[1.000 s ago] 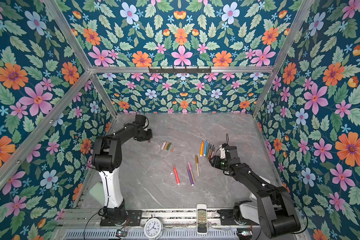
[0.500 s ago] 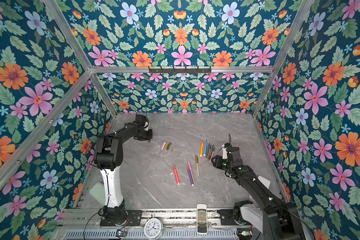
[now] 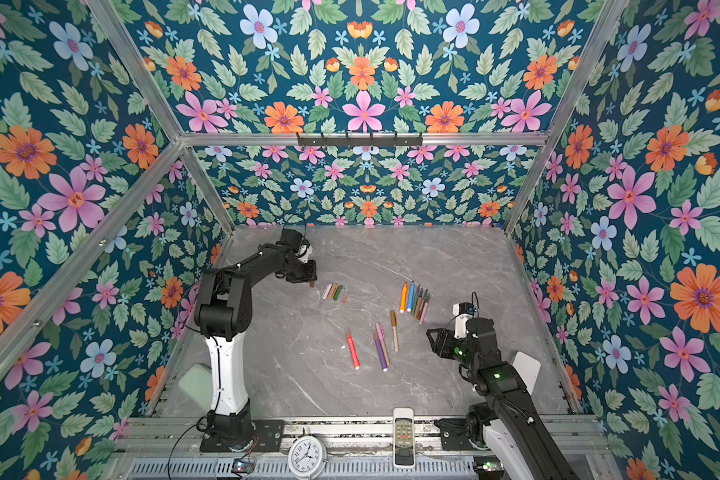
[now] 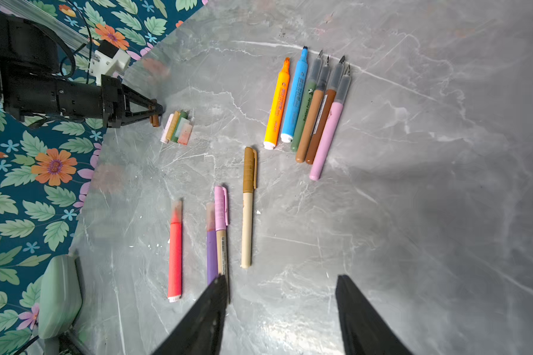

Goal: Open the pen caps
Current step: 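Lower the brown cap beside the pink cap and open the left gripper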

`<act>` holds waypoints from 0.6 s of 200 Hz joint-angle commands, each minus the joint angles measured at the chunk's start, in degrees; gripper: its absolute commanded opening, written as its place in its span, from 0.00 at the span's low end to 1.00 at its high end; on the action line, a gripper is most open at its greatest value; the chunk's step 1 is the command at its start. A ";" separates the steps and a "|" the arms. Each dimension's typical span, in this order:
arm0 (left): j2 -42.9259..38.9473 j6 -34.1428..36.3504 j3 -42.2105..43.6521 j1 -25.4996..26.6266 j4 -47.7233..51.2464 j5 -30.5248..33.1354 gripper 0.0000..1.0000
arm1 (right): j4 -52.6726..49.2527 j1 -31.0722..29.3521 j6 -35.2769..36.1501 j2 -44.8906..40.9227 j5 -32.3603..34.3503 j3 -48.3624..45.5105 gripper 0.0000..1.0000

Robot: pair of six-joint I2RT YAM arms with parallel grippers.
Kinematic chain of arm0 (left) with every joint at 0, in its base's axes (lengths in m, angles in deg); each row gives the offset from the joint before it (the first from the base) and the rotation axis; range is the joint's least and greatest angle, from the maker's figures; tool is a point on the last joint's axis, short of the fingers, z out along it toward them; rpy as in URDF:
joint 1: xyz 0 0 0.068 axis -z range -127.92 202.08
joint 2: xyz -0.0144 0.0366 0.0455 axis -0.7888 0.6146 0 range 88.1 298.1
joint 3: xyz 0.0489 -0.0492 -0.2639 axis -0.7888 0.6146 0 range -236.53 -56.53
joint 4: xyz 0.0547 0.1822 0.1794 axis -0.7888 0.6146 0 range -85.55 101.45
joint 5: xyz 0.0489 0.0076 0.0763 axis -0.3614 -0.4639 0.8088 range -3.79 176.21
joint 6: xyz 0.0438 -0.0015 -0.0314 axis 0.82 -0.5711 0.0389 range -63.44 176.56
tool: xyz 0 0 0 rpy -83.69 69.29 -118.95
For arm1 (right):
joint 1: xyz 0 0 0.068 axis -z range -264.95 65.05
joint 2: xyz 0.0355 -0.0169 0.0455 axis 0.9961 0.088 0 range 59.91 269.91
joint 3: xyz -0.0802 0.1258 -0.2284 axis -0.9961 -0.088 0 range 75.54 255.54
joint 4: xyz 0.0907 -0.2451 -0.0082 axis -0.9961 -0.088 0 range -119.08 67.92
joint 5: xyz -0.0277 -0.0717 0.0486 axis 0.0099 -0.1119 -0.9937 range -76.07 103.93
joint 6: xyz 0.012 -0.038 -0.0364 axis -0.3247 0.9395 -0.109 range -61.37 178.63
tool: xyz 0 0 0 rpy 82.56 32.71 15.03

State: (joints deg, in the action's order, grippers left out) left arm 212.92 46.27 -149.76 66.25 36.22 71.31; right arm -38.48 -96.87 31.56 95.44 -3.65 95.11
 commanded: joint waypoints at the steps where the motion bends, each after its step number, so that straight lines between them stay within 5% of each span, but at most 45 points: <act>1: 0.00 1.86 -0.11 2.67 7.69 8.48 0.12 | 0.83 -0.04 -0.47 1.99 0.20 0.67 0.58; 42: -0.61 1.66 -1.39 4.71 9.75 13.23 0.18 | 1.21 -0.05 -0.31 5.65 -0.26 1.58 0.58; 120: -1.69 1.93 -1.80 5.07 9.34 5.88 0.28 | 1.02 -0.11 -0.35 5.58 0.27 1.55 0.58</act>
State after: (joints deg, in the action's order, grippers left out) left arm 211.65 47.69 -151.29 71.21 44.41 79.03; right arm -38.44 -96.89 31.56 101.08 -3.67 96.40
